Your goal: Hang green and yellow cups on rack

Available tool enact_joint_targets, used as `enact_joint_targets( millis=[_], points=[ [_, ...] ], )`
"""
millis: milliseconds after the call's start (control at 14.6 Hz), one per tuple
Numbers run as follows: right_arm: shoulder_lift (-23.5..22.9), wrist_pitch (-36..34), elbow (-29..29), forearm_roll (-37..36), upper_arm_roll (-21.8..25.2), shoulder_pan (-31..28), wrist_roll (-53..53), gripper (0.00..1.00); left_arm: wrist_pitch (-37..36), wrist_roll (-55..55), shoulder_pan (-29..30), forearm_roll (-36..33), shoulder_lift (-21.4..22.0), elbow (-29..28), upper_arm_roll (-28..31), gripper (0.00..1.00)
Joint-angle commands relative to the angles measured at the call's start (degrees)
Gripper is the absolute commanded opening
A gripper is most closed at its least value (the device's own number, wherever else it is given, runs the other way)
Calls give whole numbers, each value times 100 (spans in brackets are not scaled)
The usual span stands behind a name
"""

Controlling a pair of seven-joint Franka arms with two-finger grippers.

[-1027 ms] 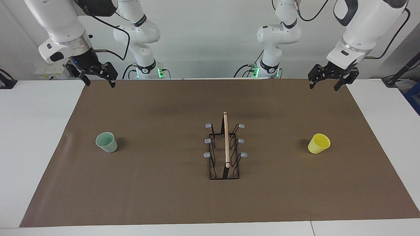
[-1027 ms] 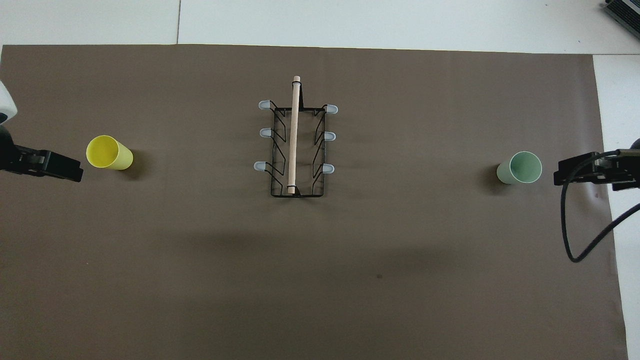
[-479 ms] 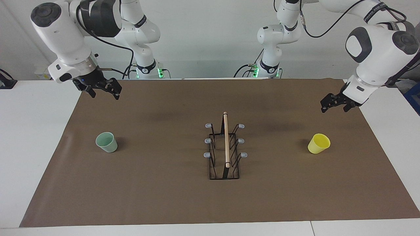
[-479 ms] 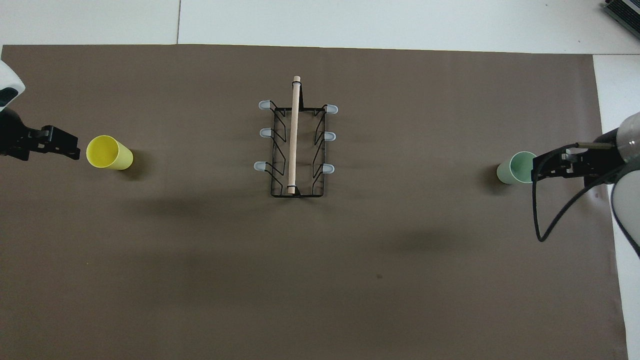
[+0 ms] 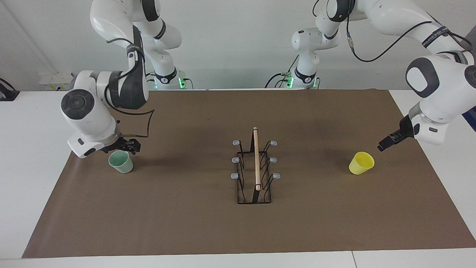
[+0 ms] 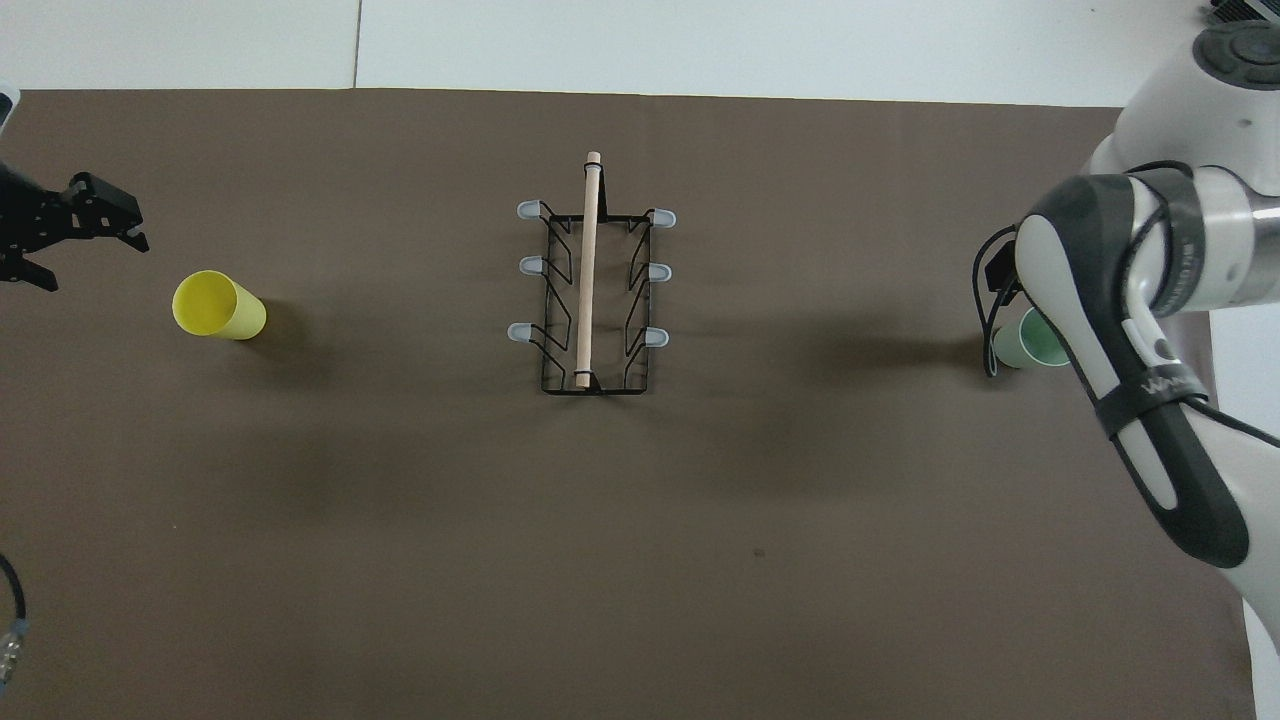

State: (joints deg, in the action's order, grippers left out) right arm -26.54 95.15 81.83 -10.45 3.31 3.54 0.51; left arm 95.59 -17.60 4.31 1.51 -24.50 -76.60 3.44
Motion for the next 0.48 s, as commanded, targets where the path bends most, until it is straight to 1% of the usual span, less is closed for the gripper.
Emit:
enact_joint_targets(
  millis=[0, 68, 137, 274, 411],
  points=[
    [-911, -119, -773, -762, -295, 58, 493, 100, -417, -1038, 35, 410, -975, 1065, 304, 100],
    [-1062, -102, -774, -1026, -478, 68, 685, 100, -471, -1557, 52, 734, -1134, 1207, 428, 100],
    [-1142, -128, -757, -1299, -550, 76, 1000, 100, -428, -2023, 131, 998, -1179, 1209, 490, 100],
    [-1160, -146, -503, -1783, -568, 225, 1852, 100, -209, -2973, 158, 1080, -1232, 1200, 499, 100],
    [-1108, -277, -152, -2292, -585, 287, 2652, 100, -33, -3485, 262, 1237, -1338, 1095, 499, 100]
  ],
)
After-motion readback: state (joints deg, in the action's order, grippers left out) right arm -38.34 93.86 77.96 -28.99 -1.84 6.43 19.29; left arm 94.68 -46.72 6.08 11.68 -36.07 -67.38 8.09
